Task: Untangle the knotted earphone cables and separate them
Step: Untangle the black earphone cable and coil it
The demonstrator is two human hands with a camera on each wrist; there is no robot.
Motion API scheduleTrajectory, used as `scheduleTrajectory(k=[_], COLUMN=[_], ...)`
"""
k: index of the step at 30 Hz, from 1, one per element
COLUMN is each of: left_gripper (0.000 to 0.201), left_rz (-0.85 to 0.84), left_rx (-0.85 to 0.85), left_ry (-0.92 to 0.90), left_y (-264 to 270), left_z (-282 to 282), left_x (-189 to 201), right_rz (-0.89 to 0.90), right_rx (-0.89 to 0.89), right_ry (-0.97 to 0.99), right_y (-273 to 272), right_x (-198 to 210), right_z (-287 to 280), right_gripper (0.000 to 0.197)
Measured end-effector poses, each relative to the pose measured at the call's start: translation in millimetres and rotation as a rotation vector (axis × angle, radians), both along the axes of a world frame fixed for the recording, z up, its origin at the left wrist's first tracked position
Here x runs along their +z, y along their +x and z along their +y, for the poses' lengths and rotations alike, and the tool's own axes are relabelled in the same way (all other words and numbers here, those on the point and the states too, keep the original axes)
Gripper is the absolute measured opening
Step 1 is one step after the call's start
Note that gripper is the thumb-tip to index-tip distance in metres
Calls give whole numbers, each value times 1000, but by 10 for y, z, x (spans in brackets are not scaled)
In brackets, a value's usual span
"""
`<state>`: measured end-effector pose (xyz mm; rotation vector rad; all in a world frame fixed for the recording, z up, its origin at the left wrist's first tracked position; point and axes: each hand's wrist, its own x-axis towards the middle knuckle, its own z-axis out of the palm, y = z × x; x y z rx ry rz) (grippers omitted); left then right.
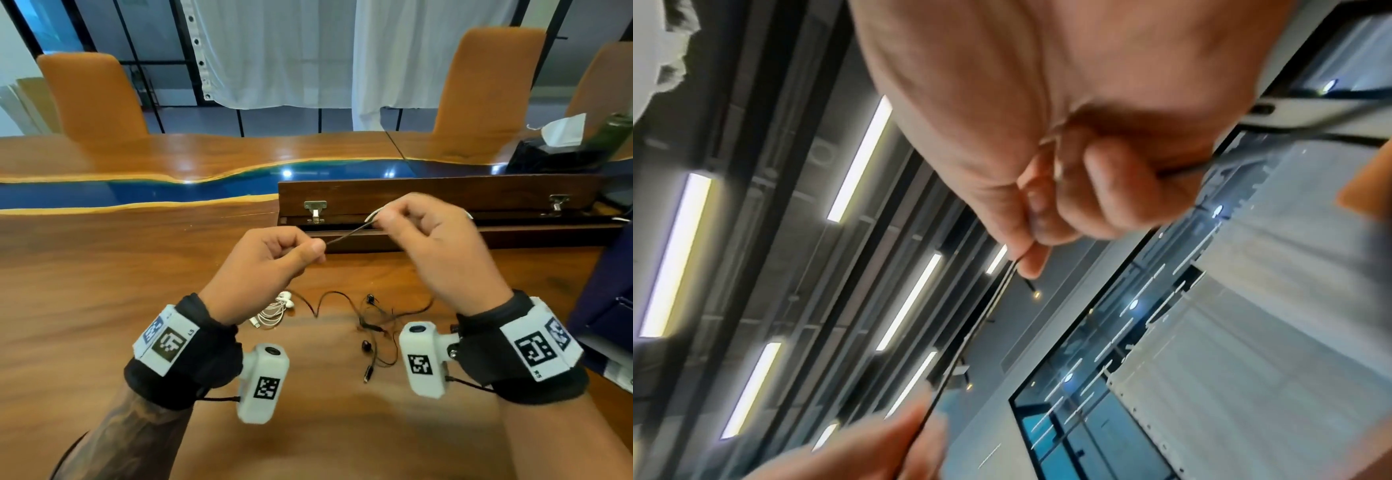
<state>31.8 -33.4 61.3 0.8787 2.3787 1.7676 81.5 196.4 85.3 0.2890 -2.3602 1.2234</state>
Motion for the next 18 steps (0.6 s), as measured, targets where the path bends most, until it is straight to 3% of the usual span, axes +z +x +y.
scheduleTrajectory(k=[2, 5, 9, 11, 15, 16, 18], left_gripper=[35, 37, 22, 20, 18, 17, 17], left_rz=[-73, -100, 6, 67, 197, 206, 213], left_rx=[-33, -75, -79, -46, 9, 15, 30], left_ry=[-23, 29, 70, 76, 37, 28, 12], left_y=[-5, 37, 78, 76, 54, 58, 70], left_z=[-92, -55, 169, 259, 309, 308, 314], left_x=[-32, -38, 28, 81, 159, 171, 176], right_rz=[53, 15, 3, -65, -246, -268, -228], right_rx=[-121, -190, 116, 272, 364, 349, 259], right_ry=[-6, 155, 66, -90, -467, -468, -245], right_y=[-50, -89, -20, 20, 28, 31, 28], right_x=[-7, -106, -117, -77, 52, 81, 98], right_z=[141, 148, -46, -130, -127, -97, -36], right_gripper=[15, 12, 35, 40, 45, 45, 35])
